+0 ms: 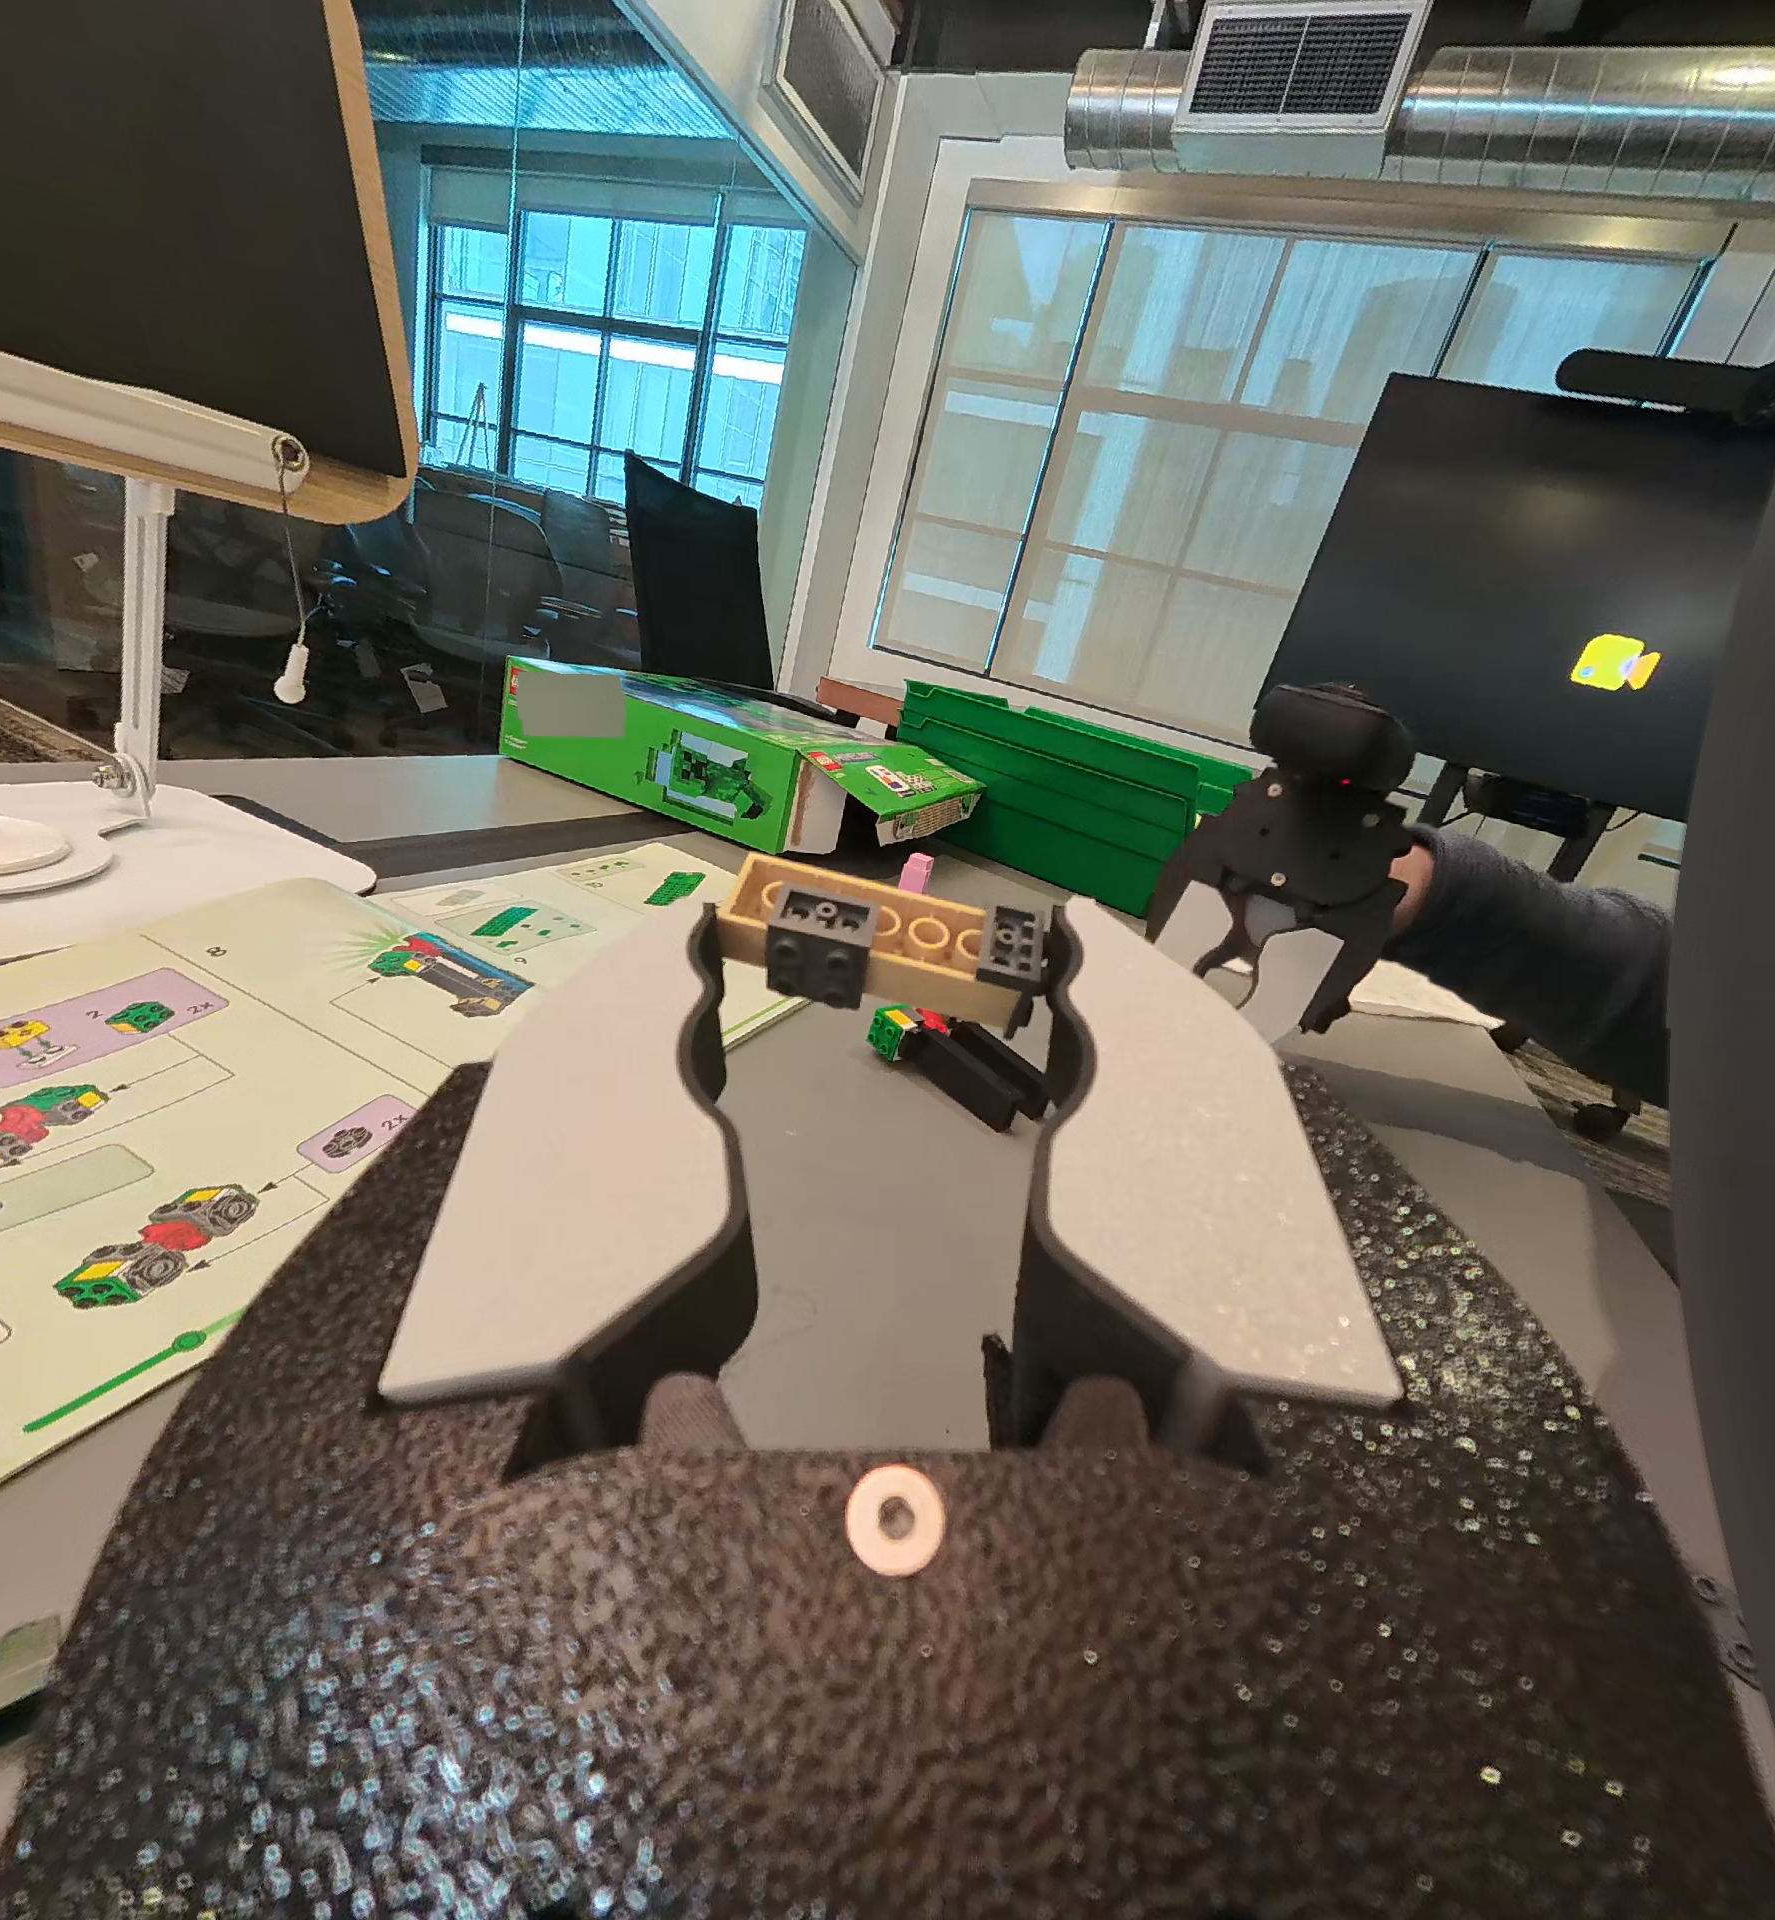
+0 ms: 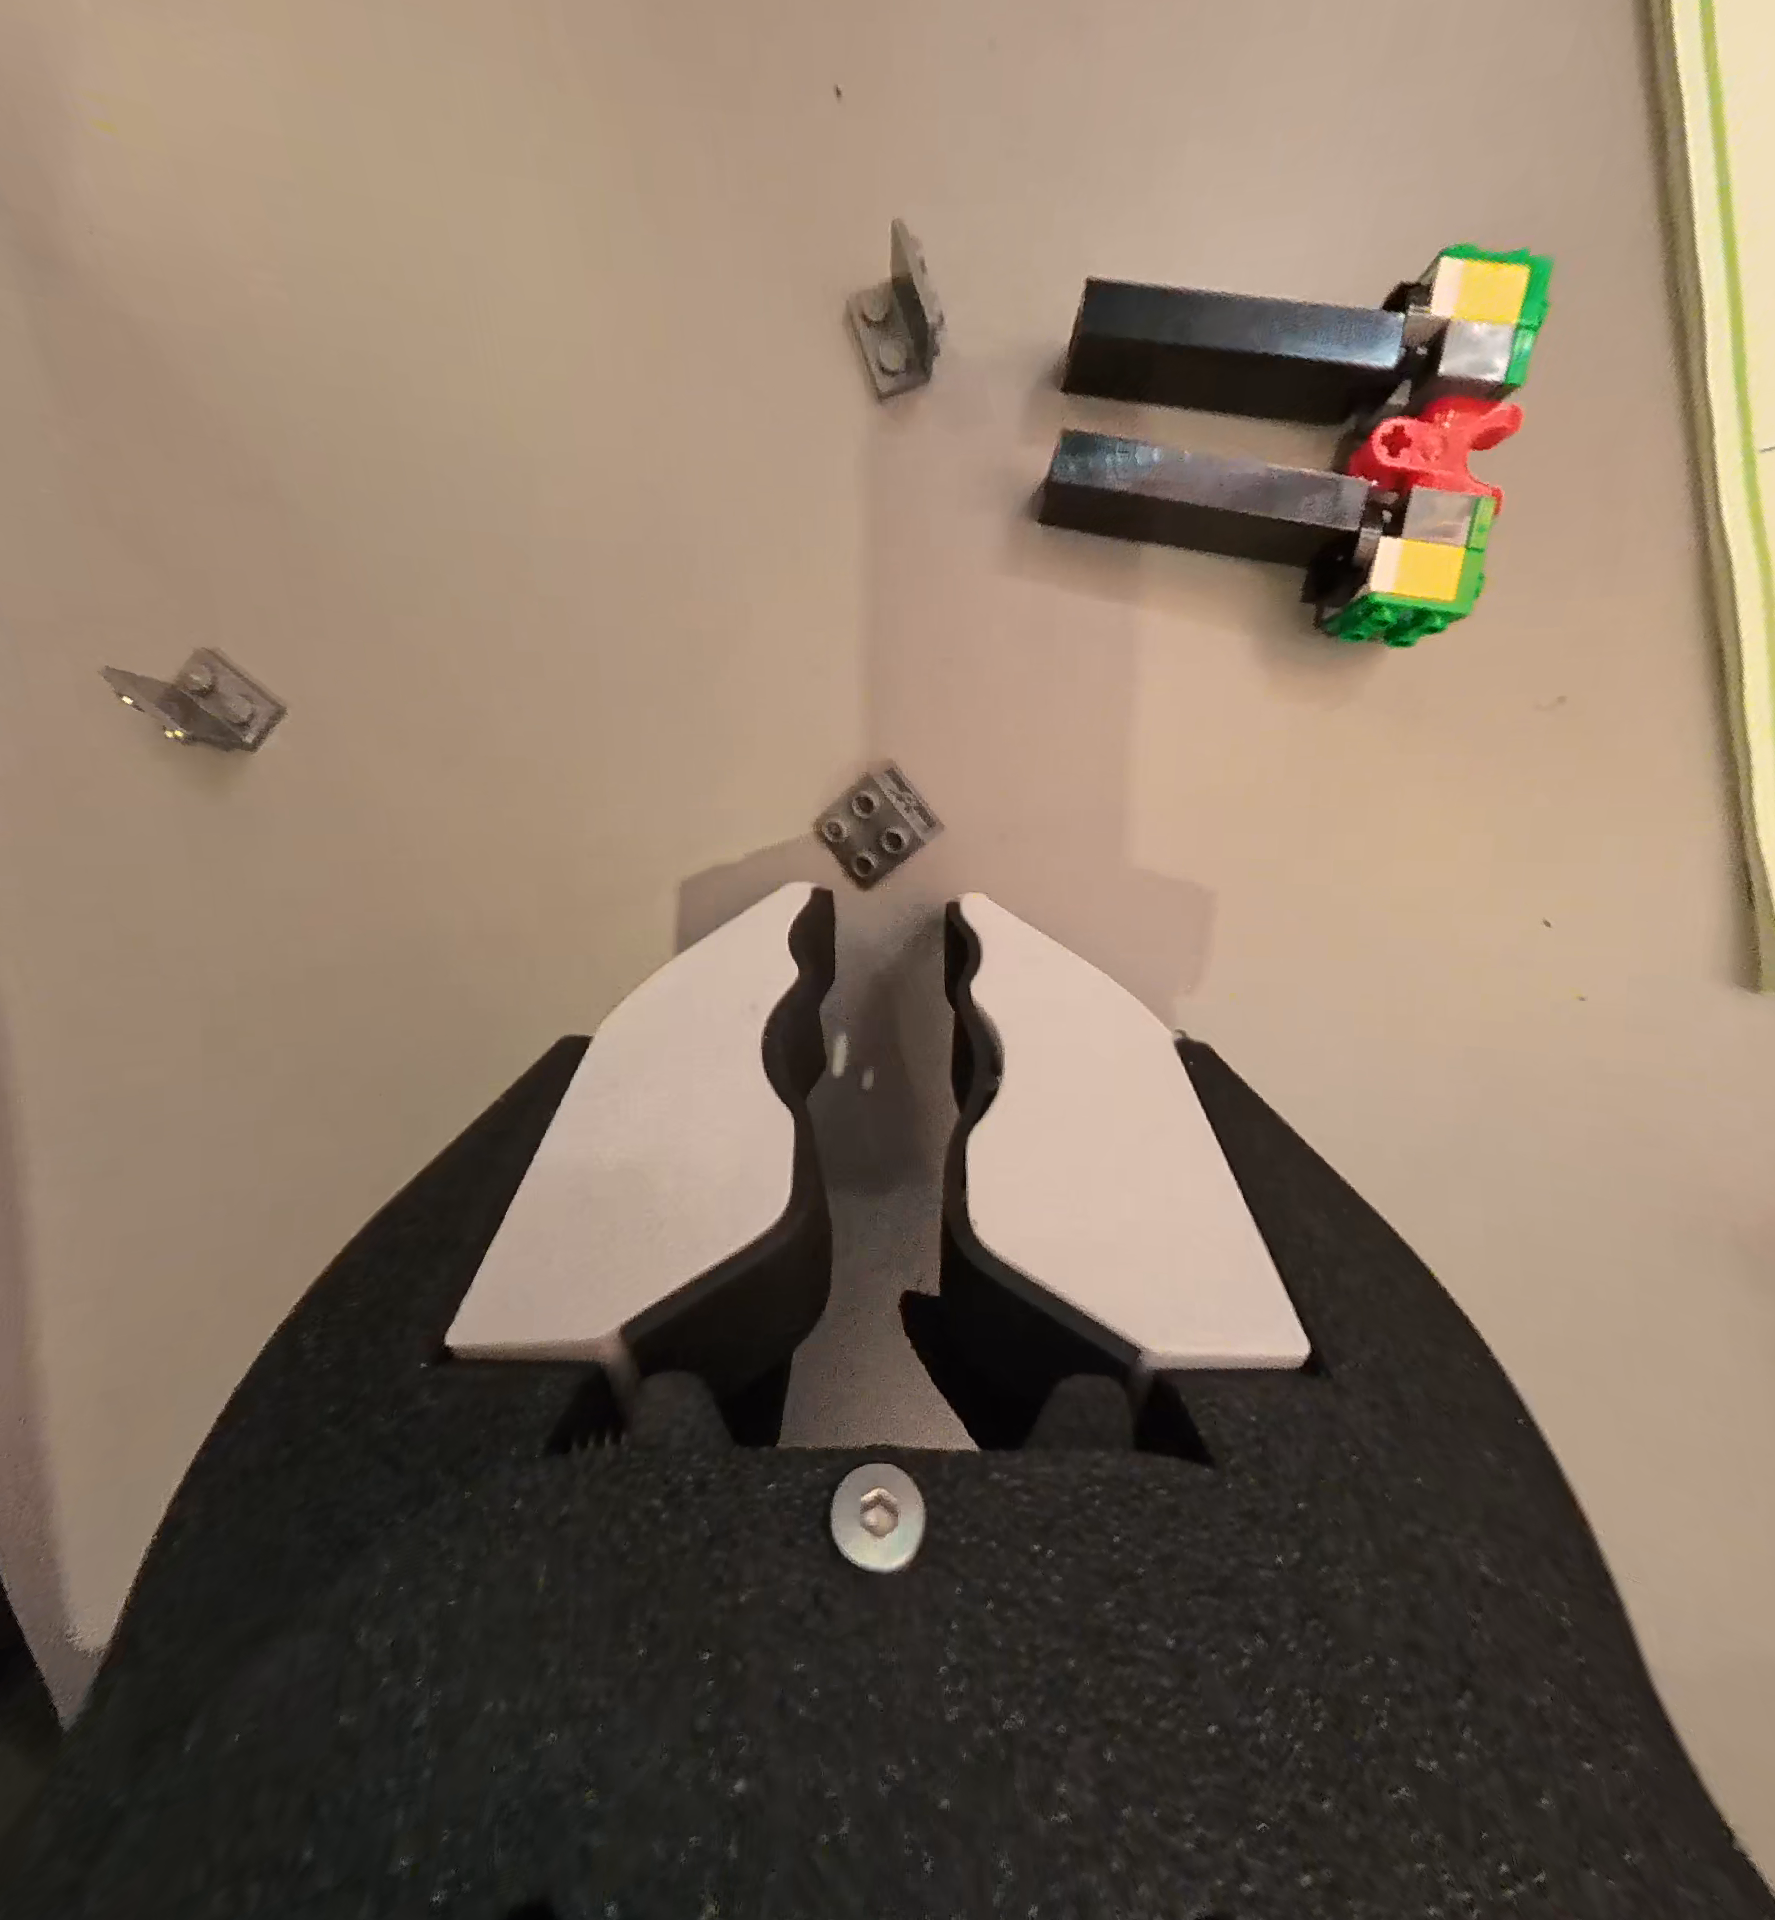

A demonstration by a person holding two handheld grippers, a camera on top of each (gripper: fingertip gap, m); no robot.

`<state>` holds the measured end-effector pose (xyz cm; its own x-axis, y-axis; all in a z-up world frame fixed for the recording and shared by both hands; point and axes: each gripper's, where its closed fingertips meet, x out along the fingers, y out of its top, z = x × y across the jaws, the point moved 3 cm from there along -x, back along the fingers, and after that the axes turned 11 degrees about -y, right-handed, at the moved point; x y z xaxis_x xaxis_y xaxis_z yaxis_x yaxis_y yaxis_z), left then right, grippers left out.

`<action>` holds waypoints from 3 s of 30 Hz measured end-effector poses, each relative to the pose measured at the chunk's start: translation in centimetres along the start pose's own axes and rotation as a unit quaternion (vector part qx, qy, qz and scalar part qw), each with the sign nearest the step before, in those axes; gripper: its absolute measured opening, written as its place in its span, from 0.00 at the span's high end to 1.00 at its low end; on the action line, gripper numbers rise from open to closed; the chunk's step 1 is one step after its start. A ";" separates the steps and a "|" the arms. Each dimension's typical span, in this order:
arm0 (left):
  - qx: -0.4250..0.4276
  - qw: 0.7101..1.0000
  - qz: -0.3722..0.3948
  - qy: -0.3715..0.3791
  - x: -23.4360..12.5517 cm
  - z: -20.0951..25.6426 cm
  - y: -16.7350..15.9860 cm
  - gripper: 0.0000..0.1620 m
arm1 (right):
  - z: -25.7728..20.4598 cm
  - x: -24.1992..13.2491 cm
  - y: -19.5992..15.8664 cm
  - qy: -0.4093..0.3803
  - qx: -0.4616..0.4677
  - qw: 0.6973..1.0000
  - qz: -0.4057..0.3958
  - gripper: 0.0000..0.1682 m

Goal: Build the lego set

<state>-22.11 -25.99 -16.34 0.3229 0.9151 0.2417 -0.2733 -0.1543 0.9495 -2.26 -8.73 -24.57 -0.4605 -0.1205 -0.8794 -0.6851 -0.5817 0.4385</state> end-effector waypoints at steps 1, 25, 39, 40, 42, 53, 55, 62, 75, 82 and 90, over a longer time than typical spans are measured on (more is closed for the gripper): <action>0.000 1.000 0.000 0.000 0.0 0.0 0.0 0.63 | -0.1 0.1 0.1 0.005 0.004 1.000 0.005 0.89; -0.006 1.000 -0.008 -0.006 0.2 0.1 -0.2 0.63 | -1.0 0.4 2.1 0.000 0.041 0.999 0.012 0.93; -0.005 0.999 -0.025 -0.023 1.1 0.9 -0.8 0.63 | -1.4 0.7 2.5 -0.009 -0.016 1.000 0.016 0.97; -0.006 0.999 -0.030 -0.030 1.4 1.2 -1.0 0.63 | -1.3 0.6 2.8 -0.012 -0.018 0.999 0.029 0.98; -0.008 0.998 -0.040 -0.045 2.1 1.9 -1.4 0.63 | -1.1 0.2 3.9 -0.017 -0.018 0.997 0.077 0.98; -0.087 0.976 -0.094 -0.178 4.6 5.6 -3.5 0.63 | -1.4 -1.9 10.8 -0.056 -0.137 0.942 0.302 1.00; -0.091 0.975 -0.100 -0.179 4.5 5.6 -3.5 0.63 | -1.4 -1.1 10.8 -0.042 -0.137 0.946 0.291 1.00; -0.069 0.990 -0.068 -0.098 3.0 3.1 -2.2 0.63 | -3.4 1.9 11.0 0.000 -0.123 0.959 0.256 0.98; -0.057 0.992 -0.072 -0.081 2.8 2.7 -2.4 0.63 | -4.1 4.5 13.9 0.032 -0.051 0.975 0.213 0.88; -0.054 0.993 -0.070 -0.080 2.8 2.7 -2.3 0.64 | -2.9 3.4 14.3 -0.041 -0.043 0.956 0.287 0.89; -0.059 0.993 -0.065 -0.079 2.8 2.6 -2.2 0.63 | -3.0 2.5 14.7 -0.184 -0.080 0.904 0.379 0.95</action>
<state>-18.22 -24.08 -17.27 0.4985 0.8527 0.1565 -0.3209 0.0139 0.9470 -11.75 -19.99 -20.84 -0.9395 -0.2743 -0.2049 -0.0189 -0.5561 0.8309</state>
